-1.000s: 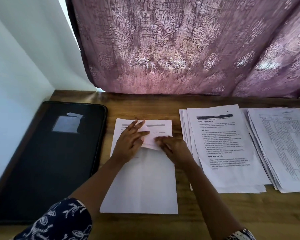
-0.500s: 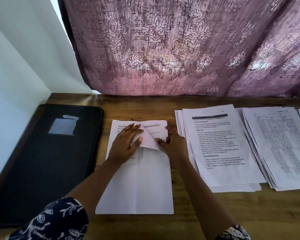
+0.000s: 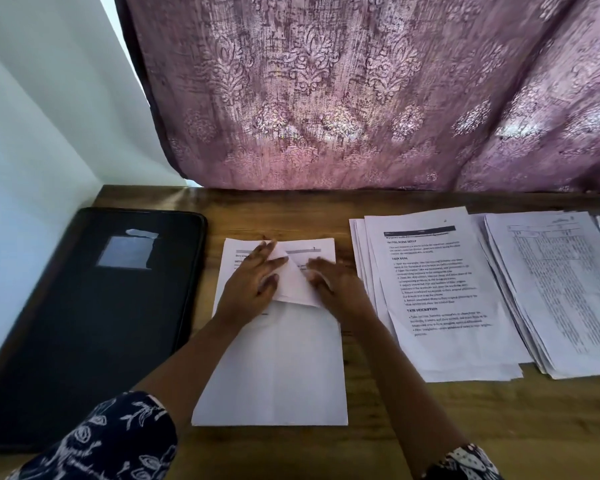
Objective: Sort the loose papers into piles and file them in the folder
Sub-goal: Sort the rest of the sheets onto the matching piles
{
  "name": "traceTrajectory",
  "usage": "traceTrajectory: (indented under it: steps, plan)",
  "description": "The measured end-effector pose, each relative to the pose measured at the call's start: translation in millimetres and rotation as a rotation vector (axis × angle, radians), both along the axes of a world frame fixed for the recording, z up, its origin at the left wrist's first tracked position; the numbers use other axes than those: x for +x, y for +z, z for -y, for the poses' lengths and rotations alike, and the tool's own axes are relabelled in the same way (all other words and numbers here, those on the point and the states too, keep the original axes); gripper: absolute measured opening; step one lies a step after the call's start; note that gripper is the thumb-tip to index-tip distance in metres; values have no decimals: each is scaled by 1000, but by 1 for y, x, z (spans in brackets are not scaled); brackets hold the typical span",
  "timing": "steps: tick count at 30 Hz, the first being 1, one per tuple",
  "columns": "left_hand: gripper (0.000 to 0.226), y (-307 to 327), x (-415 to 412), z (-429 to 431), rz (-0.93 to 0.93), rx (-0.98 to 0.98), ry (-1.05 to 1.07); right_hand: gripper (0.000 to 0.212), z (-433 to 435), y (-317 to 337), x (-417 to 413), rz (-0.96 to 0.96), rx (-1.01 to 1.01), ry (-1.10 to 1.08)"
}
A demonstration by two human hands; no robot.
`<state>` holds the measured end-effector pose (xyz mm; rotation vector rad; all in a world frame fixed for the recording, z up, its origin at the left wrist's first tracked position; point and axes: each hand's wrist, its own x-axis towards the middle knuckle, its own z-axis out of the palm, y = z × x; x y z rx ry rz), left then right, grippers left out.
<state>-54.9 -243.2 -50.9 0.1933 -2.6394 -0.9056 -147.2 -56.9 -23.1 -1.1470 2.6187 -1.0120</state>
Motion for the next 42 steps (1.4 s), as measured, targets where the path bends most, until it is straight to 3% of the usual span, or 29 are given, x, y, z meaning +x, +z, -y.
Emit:
traceTrajectory:
  steps: [3,7,10,13,15,16,20,22,24,27,28,31,35,38,42]
  plan:
    - [52,1,-1,0,22,-18,-12,55,3,1,-15,-40,280,-34]
    - [53,1,-1,-1,32,-24,-6,53,2,5,-8,-117,359,-80]
    - [53,0,-2,-1,44,-27,1,49,1,8,4,-109,239,-257]
    - [56,-1,0,-1,62,-25,2,55,5,10,13,222,-37,-441]
    - [57,0,1,-2,63,-27,11,51,7,8,13,285,-175,-485]
    - [58,2,2,-3,55,-14,22,44,8,8,14,227,-187,-460]
    - [62,13,5,-8,-31,167,28,23,5,-9,23,-352,-60,-89]
    - [63,12,4,-7,-51,142,7,23,1,-16,23,-406,32,72]
    - [59,6,1,-4,-15,58,21,29,-3,-12,19,-272,21,138]
    - [55,-2,-2,2,26,39,47,32,0,2,-1,-16,-24,13]
    - [56,-3,-2,2,42,48,58,31,2,2,-9,-26,37,-2]
    - [61,-2,-2,2,72,47,72,54,4,-4,-21,-16,284,6]
    - [64,1,-2,0,87,36,77,57,2,-4,-16,-46,310,-71]
    - [66,1,-2,0,111,21,76,56,3,4,-5,-30,196,-244]
    - [64,0,-2,2,109,15,68,51,6,3,8,403,-68,-489]
